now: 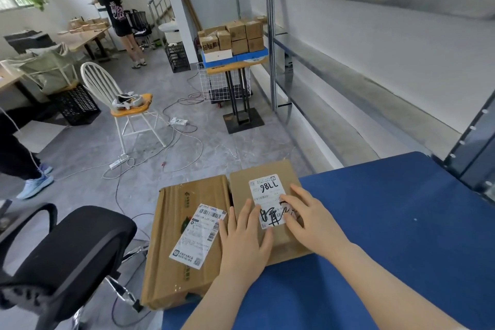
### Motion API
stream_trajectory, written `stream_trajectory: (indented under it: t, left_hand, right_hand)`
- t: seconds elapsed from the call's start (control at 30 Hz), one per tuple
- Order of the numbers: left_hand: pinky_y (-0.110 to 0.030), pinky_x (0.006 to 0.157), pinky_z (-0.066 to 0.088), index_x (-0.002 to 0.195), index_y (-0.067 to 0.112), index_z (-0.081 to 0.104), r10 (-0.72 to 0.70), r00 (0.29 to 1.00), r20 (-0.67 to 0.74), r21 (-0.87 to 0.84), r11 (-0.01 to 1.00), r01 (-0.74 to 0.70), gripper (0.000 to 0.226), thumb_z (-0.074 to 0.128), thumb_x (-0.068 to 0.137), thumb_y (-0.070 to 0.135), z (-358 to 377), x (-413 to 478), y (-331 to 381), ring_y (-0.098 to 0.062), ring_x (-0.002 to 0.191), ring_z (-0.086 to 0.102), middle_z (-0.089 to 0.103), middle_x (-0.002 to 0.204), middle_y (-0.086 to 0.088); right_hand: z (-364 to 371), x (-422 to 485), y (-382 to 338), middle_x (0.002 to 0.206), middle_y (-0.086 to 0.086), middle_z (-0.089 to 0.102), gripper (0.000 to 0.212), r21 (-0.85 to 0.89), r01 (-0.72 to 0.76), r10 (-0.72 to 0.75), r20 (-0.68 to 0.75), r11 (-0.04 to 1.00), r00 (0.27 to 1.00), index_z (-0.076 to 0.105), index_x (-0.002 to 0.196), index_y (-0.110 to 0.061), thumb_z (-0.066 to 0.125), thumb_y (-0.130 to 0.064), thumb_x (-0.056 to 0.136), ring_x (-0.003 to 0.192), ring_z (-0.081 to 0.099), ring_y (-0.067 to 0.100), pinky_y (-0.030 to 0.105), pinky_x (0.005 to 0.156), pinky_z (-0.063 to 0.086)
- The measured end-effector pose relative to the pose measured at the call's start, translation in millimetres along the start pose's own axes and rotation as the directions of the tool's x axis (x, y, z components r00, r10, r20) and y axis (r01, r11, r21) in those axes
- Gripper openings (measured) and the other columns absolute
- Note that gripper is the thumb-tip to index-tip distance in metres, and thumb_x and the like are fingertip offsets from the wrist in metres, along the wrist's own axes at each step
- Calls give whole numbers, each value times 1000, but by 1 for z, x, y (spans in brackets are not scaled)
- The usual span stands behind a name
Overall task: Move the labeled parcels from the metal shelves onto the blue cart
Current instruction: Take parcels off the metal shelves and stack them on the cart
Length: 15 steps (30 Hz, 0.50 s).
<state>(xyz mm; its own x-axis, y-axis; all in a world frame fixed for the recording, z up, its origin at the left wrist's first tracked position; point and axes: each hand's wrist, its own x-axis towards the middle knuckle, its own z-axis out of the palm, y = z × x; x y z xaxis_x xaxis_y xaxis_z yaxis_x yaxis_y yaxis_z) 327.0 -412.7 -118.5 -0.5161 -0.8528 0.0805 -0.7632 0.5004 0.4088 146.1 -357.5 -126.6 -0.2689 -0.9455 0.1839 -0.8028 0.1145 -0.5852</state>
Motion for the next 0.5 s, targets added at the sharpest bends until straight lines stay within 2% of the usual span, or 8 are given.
stream_trajectory:
  t: [0.17, 0.3, 0.4, 0.5]
  left_hand:
    - [-46, 116, -6, 147, 37, 21, 0, 1000, 9, 2, 1000, 0, 56, 32, 94, 54, -4, -1, 1, -18, 147, -8, 3, 160, 13]
    - [-48, 114, -11, 149, 34, 21, 131, 991, 3, 100, 986, -130, 60, 32, 94, 56, -23, 6, 27, -20, 147, -11, 1, 161, 3]
    - [-49, 117, -1, 147, 27, 31, 279, 960, 11, 36, 959, -280, 58, 36, 95, 52, -34, 25, 91, -25, 147, -1, 10, 160, -3]
    - [-49, 115, 9, 142, 21, 40, 475, 880, -18, -72, 877, -475, 58, 39, 92, 51, -25, 24, 192, -30, 144, 15, 26, 155, -10]
  right_hand:
    - [-11, -7, -3, 157, -17, 9, 48, -30, -12, 12, 18, 999, 1000, 32, 140, -44, 36, -54, 93, 136, 27, 10, 31, 95, 44]
    - [-60, -43, 6, 157, -20, 3, 51, -64, -123, 121, -38, 990, 992, 24, 143, -47, 33, -57, 93, 141, 17, 8, 30, 98, 41]
    - [-122, -90, 22, 157, -17, 7, 52, -113, -264, 246, -151, 958, 957, 25, 144, -44, 33, -57, 93, 141, 18, 9, 31, 102, 37]
    - [-194, -163, 44, 157, -12, 15, 53, -145, -442, 378, -331, 885, 865, 26, 143, -42, 33, -56, 93, 140, 23, 12, 36, 106, 33]
